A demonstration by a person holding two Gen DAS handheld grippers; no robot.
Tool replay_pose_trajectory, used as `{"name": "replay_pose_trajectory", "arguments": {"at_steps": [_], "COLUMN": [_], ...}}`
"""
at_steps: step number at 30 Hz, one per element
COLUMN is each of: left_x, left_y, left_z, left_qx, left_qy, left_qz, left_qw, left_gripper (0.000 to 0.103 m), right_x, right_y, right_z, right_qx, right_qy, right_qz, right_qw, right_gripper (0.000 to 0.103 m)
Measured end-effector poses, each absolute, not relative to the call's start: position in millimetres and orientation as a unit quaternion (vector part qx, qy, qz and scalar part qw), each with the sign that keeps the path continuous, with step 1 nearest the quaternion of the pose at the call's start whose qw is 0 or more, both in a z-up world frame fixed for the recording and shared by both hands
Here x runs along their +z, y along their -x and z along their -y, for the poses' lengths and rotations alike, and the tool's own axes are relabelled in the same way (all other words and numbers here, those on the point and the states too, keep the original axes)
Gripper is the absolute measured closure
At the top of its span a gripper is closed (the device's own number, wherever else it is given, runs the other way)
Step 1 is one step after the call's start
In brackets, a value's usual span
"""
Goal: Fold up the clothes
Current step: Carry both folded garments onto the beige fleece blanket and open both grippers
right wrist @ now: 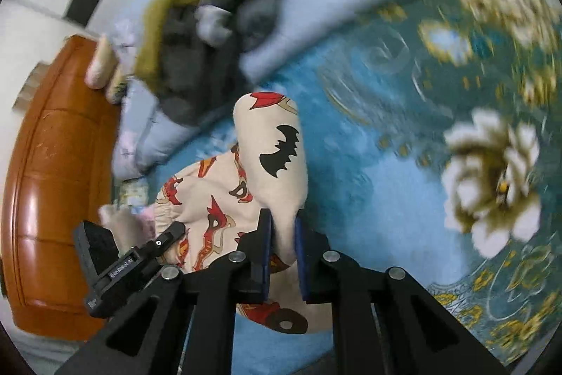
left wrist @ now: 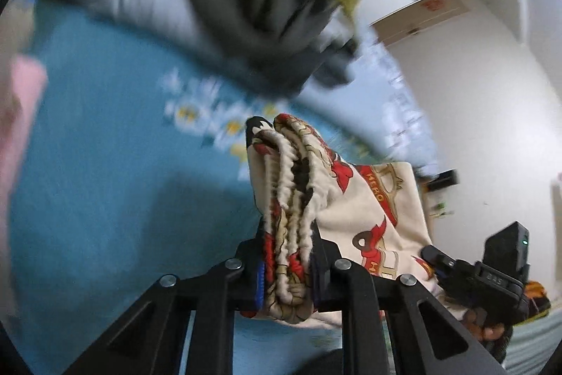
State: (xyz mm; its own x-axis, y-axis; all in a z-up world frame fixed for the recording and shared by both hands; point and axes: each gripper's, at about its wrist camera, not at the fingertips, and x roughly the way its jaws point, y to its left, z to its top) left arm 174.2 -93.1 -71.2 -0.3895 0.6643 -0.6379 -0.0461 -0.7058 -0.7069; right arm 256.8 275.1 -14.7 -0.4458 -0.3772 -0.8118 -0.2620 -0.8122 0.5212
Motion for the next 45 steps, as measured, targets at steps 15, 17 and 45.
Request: {"name": "replay_pose_trajectory", "arguments": {"at_steps": [15,17,45], "left_x": [73.5,44.2,-50.1], "left_y": [-231.6,-238.8,-247.9], "left_z": [382.7,407.7,390.2], "left_qx": [0.892,0.884,0.853], "left_qy": [0.399,0.407,0.457], "left_qz": [0.2,0.225,0.245], "left_qw": [0.073,0.042,-0.058], "left_gripper": [0.083,0.083,0.055], "right_x": [66.1,42.4,-19.1], "right_y": [-178.1,-173.3,-202.0], "right_z": [33.3,73.1,165.3], "right_qx": [-0.762,-0.745,-0.742], "right_qy": [-0.499,-0.516,-0.56], "right_qz": [0.246,0.251,0.096], "right_qw": [0.331,0.341,0.357], "right_gripper": [0.091,0.091,0.079]}}
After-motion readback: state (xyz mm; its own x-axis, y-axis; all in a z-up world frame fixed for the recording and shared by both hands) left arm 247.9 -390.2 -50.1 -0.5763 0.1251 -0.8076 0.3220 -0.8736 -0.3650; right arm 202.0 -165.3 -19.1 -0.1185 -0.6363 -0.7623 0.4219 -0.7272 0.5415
